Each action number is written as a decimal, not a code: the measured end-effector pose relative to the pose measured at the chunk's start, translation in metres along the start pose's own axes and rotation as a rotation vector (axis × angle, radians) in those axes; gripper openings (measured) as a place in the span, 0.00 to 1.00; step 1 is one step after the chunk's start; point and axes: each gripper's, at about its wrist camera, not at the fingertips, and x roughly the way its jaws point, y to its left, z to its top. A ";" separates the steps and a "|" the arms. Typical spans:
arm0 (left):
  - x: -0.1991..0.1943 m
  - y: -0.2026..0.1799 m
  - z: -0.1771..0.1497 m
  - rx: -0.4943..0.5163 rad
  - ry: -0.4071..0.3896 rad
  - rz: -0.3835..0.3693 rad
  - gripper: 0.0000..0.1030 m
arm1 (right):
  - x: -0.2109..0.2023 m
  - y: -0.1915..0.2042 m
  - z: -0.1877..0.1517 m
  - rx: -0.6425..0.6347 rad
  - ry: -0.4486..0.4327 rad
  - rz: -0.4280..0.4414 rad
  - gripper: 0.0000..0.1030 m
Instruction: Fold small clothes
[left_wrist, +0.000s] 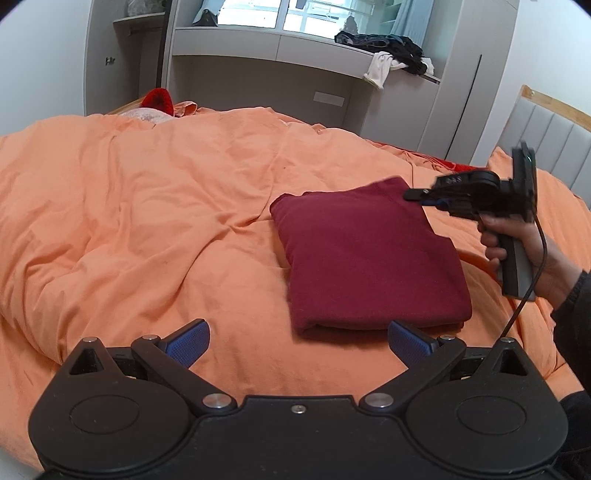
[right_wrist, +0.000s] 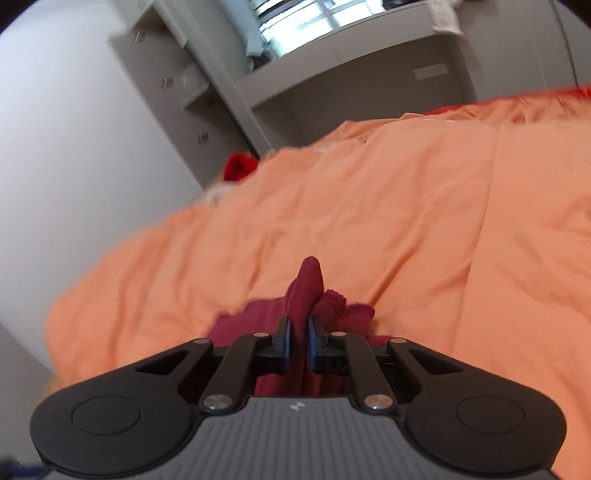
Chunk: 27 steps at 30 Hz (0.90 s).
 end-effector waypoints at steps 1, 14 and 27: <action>0.001 0.000 0.000 -0.004 0.002 -0.003 1.00 | 0.002 -0.008 -0.001 0.024 0.006 -0.007 0.09; 0.003 -0.007 0.002 0.008 -0.005 -0.006 1.00 | -0.051 -0.011 -0.017 0.038 -0.075 0.073 0.18; -0.012 -0.019 -0.001 0.039 -0.022 -0.001 1.00 | -0.039 -0.024 -0.078 0.129 0.075 0.150 0.00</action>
